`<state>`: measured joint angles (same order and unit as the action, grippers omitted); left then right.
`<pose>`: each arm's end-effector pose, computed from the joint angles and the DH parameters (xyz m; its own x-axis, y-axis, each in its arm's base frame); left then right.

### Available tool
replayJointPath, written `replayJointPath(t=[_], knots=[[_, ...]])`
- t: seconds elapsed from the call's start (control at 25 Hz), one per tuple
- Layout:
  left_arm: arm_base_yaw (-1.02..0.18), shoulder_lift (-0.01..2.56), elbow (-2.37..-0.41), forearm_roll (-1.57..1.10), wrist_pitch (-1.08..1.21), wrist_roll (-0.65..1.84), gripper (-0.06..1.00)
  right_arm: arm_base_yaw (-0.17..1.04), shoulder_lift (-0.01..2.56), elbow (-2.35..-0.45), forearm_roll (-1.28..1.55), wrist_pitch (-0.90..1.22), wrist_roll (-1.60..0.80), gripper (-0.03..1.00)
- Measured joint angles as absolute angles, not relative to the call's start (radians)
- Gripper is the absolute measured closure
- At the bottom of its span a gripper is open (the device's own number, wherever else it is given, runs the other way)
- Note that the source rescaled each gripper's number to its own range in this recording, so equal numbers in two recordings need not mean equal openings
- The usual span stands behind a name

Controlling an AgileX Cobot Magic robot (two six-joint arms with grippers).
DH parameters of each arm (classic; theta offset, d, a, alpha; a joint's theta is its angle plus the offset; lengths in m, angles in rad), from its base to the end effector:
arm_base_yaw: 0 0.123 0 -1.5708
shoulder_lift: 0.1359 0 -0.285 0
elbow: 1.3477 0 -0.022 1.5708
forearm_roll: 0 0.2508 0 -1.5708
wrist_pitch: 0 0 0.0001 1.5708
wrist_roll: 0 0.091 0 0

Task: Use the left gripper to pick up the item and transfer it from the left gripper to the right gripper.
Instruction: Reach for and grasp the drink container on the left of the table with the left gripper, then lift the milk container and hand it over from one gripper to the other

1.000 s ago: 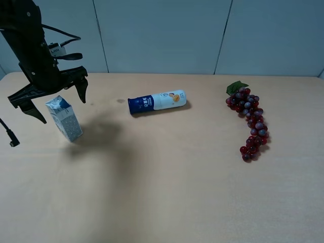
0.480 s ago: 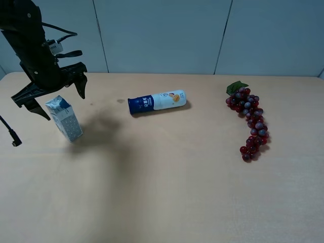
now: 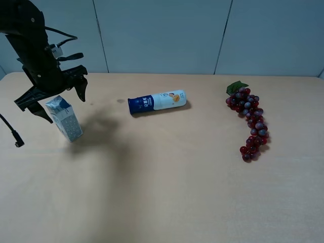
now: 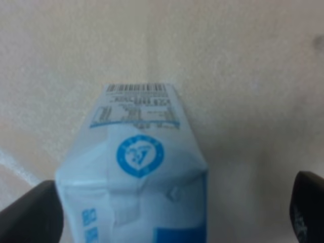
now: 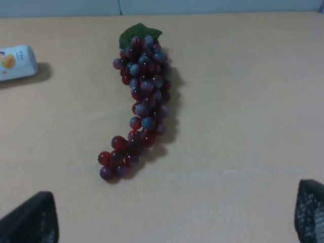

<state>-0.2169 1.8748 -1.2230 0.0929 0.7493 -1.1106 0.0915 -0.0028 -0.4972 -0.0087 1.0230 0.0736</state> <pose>0.3608 -0.0736 0.1774 -0.6477 -0.7399 -0.1819 -0.7150 0.6727 -0.1905 -0.0034 -0.0010 0.2796 -0.4252 0.0303 -0.9046 -0.0554 0.9967 0.0594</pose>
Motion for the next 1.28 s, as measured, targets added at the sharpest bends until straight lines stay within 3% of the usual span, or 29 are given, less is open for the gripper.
replayJointPath(t=[0.12,0.2,0.32,0.44,0.8,1.28], knots=[[-0.217,1.886,-1.220,0.087,0.733,-1.111,0.16,0.091,-0.003,-0.497,-0.009,1.023,0.074,-0.03],[-0.217,1.887,-1.220,0.087,0.731,-1.111,0.24,0.091,-0.003,-0.497,-0.009,1.023,0.074,-0.03],[-0.217,1.887,-1.220,0.087,0.734,-1.111,0.50,0.091,-0.003,-0.497,-0.009,1.023,0.074,-0.03],[-0.217,1.887,-1.219,0.088,0.743,-1.111,0.92,0.091,-0.003,-0.497,-0.009,1.023,0.074,-0.03],[-0.216,1.887,-1.222,0.089,0.747,-1.111,0.94,0.091,-0.003,-0.497,-0.009,1.023,0.074,-0.03],[-0.216,1.888,-1.388,0.088,0.957,-0.981,0.94,0.091,-0.003,-0.497,-0.009,1.023,0.074,-0.03]])
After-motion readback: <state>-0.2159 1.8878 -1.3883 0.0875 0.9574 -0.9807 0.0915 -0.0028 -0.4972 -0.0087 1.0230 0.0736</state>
